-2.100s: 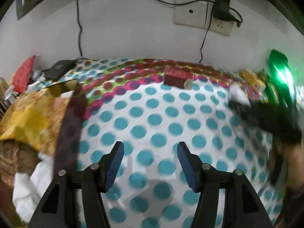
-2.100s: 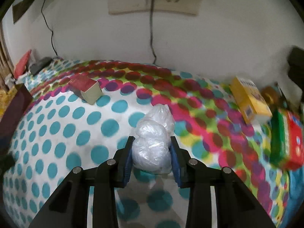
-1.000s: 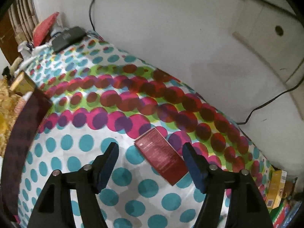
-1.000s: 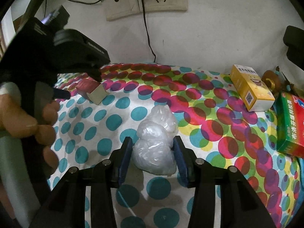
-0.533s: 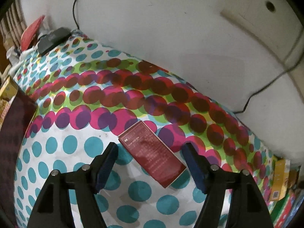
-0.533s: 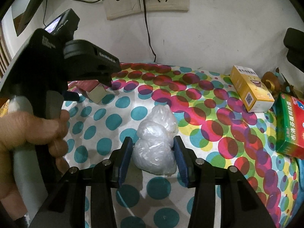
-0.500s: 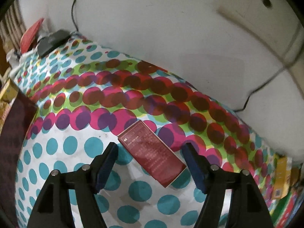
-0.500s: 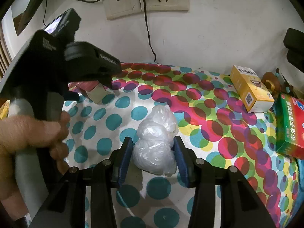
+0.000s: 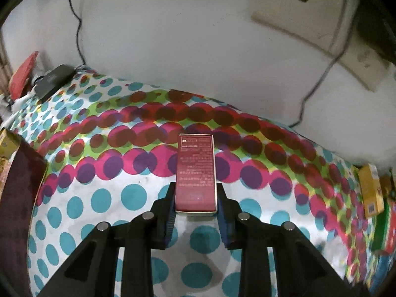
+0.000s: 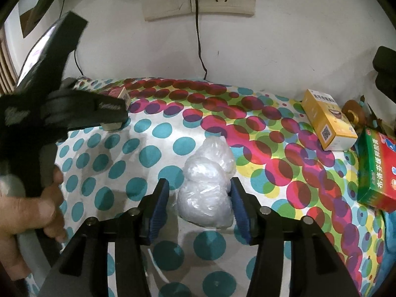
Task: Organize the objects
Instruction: 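Lift the red box and carry it over the gold tray with the left gripper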
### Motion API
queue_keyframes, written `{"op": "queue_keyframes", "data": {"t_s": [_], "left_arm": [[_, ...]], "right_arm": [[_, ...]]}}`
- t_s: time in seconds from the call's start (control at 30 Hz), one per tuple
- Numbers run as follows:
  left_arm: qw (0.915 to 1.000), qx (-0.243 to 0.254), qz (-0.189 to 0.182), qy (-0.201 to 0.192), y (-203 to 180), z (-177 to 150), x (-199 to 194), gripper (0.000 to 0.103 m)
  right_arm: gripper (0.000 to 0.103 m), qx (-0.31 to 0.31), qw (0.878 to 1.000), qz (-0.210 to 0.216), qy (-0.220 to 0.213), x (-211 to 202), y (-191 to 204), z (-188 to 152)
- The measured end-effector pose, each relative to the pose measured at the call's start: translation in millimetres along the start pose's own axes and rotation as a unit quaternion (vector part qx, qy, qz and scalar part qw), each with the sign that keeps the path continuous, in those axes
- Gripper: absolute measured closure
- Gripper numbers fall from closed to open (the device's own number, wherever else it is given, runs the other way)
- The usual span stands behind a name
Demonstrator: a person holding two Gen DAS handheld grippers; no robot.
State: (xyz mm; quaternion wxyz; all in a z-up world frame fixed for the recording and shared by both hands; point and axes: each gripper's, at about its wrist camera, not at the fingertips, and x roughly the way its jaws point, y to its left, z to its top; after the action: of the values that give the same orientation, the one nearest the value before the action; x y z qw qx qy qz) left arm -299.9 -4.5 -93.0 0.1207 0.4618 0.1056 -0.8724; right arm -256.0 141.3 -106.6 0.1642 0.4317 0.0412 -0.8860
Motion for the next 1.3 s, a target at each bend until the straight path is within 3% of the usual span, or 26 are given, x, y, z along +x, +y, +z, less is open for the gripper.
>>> {"op": "queue_keyframes", "data": {"t_s": [0.37, 0.8, 0.97, 1.3], "left_arm": [[0.9907, 0.081, -0.108, -0.019, 40, -39, -29, 0.074], [0.9901, 0.124, -0.064, -0.020, 58, -74, -51, 0.074], [0.9858, 0.160, -0.044, -0.025, 52, -88, -65, 0.074], [0.9868, 0.155, -0.037, -0.026, 68, -104, -102, 0.074]], "right_arm": [[0.054, 0.001, 1.000, 0.006, -0.001, 5, 10, 4], [0.054, -0.011, 1.000, -0.004, 0.003, 27, -4, 16], [0.054, -0.016, 1.000, -0.007, 0.003, 13, -21, 9], [0.054, -0.025, 1.000, -0.015, 0.003, 7, -27, 6]]}}
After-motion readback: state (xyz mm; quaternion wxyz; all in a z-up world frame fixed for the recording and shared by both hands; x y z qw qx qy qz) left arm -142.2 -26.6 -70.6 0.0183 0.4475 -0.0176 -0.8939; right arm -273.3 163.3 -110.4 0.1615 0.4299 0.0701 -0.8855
